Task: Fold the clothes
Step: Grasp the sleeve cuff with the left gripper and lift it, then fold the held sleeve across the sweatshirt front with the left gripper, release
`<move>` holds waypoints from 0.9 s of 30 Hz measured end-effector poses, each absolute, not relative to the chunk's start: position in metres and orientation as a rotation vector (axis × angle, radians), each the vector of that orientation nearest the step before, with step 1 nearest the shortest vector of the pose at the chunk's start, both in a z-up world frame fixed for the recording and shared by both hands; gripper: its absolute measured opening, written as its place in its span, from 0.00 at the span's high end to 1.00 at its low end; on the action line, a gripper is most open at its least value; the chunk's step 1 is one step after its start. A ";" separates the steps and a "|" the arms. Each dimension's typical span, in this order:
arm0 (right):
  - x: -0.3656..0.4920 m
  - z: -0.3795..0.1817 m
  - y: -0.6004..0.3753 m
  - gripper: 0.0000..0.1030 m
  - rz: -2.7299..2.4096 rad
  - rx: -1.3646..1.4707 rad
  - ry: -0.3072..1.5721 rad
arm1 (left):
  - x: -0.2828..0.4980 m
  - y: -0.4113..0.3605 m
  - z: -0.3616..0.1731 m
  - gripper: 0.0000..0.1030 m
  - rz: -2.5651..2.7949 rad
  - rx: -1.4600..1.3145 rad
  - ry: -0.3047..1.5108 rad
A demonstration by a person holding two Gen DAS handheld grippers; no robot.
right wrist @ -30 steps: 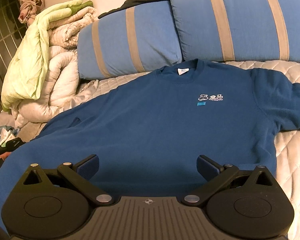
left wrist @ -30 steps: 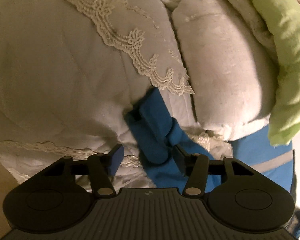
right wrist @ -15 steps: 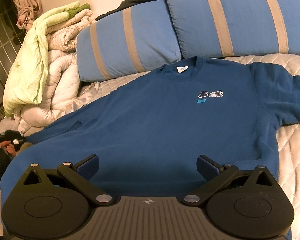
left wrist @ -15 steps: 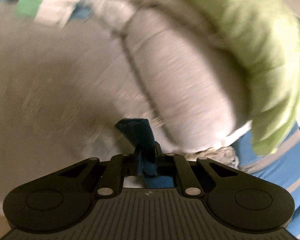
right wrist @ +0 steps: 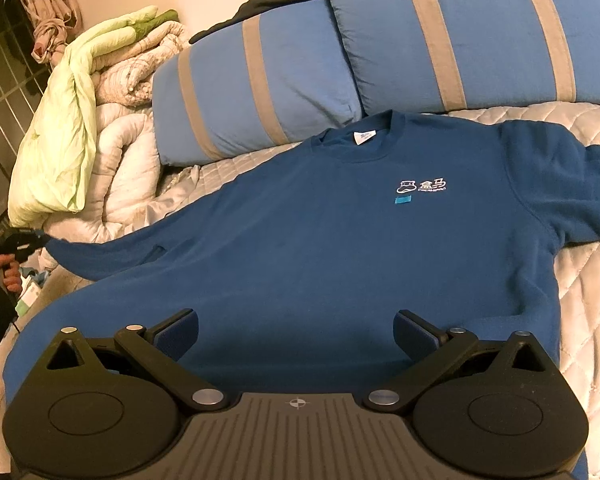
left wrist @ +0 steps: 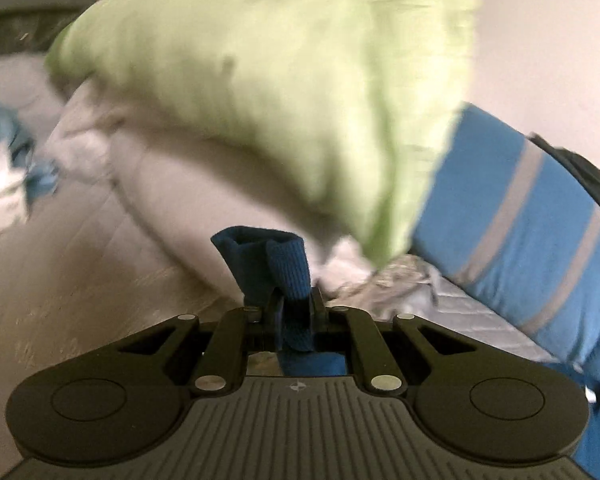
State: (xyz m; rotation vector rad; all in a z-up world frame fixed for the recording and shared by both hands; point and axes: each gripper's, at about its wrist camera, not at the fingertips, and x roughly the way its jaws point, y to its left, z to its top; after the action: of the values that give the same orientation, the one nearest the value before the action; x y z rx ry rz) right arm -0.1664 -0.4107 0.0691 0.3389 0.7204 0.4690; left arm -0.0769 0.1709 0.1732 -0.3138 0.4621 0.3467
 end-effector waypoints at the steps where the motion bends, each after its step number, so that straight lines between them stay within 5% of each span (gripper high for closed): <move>1: -0.166 0.069 -0.411 0.00 0.469 0.341 0.720 | -0.075 0.163 0.177 0.89 0.329 -0.287 0.456; 27: -0.168 0.066 -0.417 0.00 0.483 0.386 0.714 | -0.038 -0.024 0.223 0.89 -0.060 0.073 0.410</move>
State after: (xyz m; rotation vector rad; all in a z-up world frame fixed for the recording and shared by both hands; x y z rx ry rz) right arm -0.1683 -0.4173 0.0662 0.3857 0.7136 0.4830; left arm -0.0379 -0.0241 0.2228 0.0730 0.4102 -0.0601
